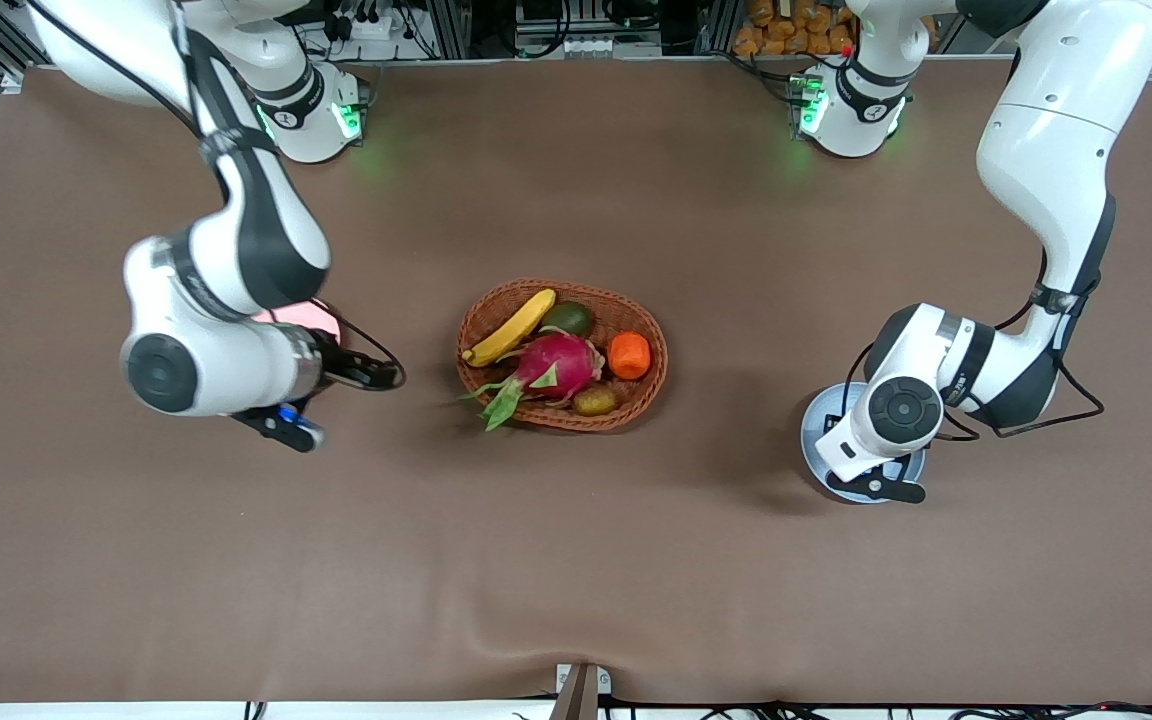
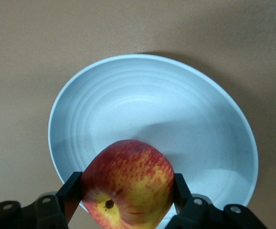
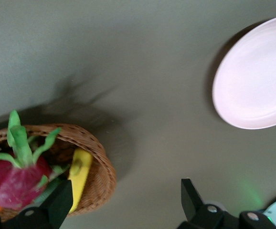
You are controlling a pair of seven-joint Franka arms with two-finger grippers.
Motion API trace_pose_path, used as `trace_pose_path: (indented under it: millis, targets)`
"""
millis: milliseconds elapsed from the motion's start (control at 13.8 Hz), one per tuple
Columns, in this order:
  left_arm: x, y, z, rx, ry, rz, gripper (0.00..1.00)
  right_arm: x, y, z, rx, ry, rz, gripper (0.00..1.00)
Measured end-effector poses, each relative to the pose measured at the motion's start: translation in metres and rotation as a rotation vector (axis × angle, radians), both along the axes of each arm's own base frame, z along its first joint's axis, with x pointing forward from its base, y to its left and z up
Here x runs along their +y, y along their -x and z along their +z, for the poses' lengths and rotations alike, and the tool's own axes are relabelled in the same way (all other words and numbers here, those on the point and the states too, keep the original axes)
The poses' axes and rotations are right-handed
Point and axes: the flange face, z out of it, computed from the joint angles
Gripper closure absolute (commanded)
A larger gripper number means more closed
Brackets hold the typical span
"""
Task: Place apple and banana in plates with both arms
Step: 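Lower the apple onto the blue plate while the right gripper grasps the banana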
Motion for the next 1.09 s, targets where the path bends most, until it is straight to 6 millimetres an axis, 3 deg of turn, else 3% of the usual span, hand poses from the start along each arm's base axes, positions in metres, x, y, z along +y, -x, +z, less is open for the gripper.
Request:
trace_pose_path:
  millis: [217, 290, 362, 435, 507, 652, 725, 797, 870, 942, 1014, 1087]
  targets:
    - [0.002, -0.001, 0.001, -0.012, -0.025, -0.021, 0.98, 0.029, 0.002, -0.034, 0.003, 0.031, -0.047, 0.0]
    - [0.002, -0.002, 0.001, -0.014, -0.03, -0.026, 0.94, 0.041, 0.004, -0.044, 0.0, 0.043, -0.067, 0.0]
    - [0.003, -0.002, 0.001, -0.017, -0.037, -0.032, 0.89, 0.054, 0.006, -0.053, -0.002, 0.058, -0.09, 0.04]
    - [0.004, -0.002, 0.0, -0.018, -0.042, -0.037, 0.78, 0.066, 0.01, -0.06, -0.003, 0.07, -0.106, 0.08]
    - [0.004, -0.002, -0.002, -0.017, -0.048, -0.042, 0.77, 0.076, 0.014, -0.064, 0.0, 0.078, -0.109, 0.17]
    - [0.006, -0.002, -0.008, -0.019, -0.074, -0.066, 0.77, 0.087, 0.02, -0.069, 0.006, 0.087, -0.104, 0.22]
    - [0.006, -0.001, -0.011, -0.016, -0.08, -0.073, 0.66, 0.087, 0.02, -0.07, 0.008, 0.09, -0.108, 0.25]
    - [0.006, -0.001, -0.013, -0.013, -0.081, -0.074, 0.46, 0.086, 0.02, -0.072, 0.01, 0.092, -0.11, 0.28]
    - [0.006, -0.001, -0.015, -0.01, -0.081, -0.075, 0.34, 0.086, 0.02, -0.075, 0.015, 0.095, -0.111, 0.28]
    - [0.006, 0.0, -0.016, -0.01, -0.081, -0.075, 0.08, 0.086, 0.021, -0.079, 0.02, 0.099, -0.115, 0.32]
    - [0.006, -0.001, -0.015, -0.01, -0.081, -0.075, 0.0, 0.089, 0.022, -0.082, 0.026, 0.106, -0.122, 0.34]
    - [0.006, -0.001, -0.015, -0.011, -0.081, -0.074, 0.0, 0.092, 0.024, -0.085, 0.029, 0.109, -0.121, 0.38]
